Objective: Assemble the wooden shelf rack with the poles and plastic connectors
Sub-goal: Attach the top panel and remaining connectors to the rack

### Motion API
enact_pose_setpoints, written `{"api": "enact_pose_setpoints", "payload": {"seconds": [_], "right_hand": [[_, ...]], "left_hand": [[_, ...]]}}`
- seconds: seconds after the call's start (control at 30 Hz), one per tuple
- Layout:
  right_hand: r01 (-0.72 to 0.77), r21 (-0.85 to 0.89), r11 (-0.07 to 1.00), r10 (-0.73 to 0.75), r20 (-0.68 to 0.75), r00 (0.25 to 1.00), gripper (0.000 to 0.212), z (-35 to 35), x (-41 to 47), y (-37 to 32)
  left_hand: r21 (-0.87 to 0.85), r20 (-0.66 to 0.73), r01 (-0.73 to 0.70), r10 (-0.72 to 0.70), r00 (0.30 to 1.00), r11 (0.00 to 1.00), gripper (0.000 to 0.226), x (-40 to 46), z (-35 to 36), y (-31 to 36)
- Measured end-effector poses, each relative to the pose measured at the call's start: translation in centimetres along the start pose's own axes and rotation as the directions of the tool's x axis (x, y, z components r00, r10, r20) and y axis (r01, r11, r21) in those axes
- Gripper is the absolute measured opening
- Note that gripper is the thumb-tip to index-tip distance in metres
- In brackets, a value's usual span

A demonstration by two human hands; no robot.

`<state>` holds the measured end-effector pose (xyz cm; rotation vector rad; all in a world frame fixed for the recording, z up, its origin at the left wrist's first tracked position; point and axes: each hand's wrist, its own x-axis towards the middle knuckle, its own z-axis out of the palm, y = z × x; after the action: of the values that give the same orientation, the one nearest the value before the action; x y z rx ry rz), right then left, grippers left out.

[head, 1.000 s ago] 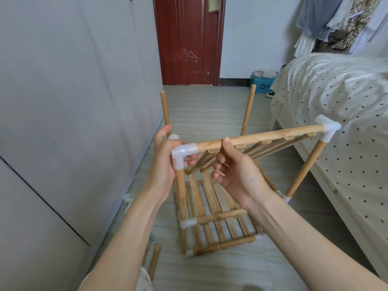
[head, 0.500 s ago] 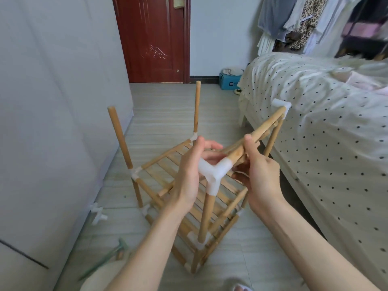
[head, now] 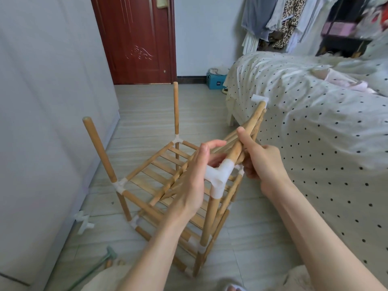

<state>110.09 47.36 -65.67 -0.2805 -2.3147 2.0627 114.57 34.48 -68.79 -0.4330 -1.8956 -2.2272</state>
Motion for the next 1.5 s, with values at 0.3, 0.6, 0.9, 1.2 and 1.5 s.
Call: {"api": "enact_pose_setpoints", "payload": {"seconds": [0.3, 0.6, 0.9, 1.2, 1.5], "right_hand": [[-0.079, 0.08, 0.994, 0.067, 0.143, 0.987, 0.037, 0.8, 2.0, -0.1], [-0.08, 0.335, 0.939, 0.068, 0.047, 0.997, 0.025, 2.2, 3.3, -0.3], [-0.039, 0.353, 0.935, 0.047, -0.013, 0.999, 0.019, 2.7, 3.3, 0.3], [-0.013, 0.356, 0.934, 0.015, -0.005, 1.0, 0.018, 2.8, 3.1, -0.1], [-0.002, 0.346, 0.938, 0.01, -0.022, 1.0, 0.016, 2.6, 2.8, 0.1]], "left_hand": [[-0.202, -0.184, -0.071, 0.033, 0.982, 0.977, 0.036, 0.0, 2.1, -0.4], [-0.225, -0.379, -0.028, -0.061, 0.923, 0.974, 0.041, 0.0, 3.7, -0.3], [-0.241, -0.473, -0.093, -0.033, 0.88, 0.966, 0.031, 0.3, 3.7, -0.7], [-0.151, -0.574, -0.146, 0.033, 0.818, 0.978, 0.024, 0.3, 4.5, -0.9], [-0.163, -0.519, -0.13, 0.026, 0.854, 0.978, 0.029, 0.5, 3.7, -1.1]]}}
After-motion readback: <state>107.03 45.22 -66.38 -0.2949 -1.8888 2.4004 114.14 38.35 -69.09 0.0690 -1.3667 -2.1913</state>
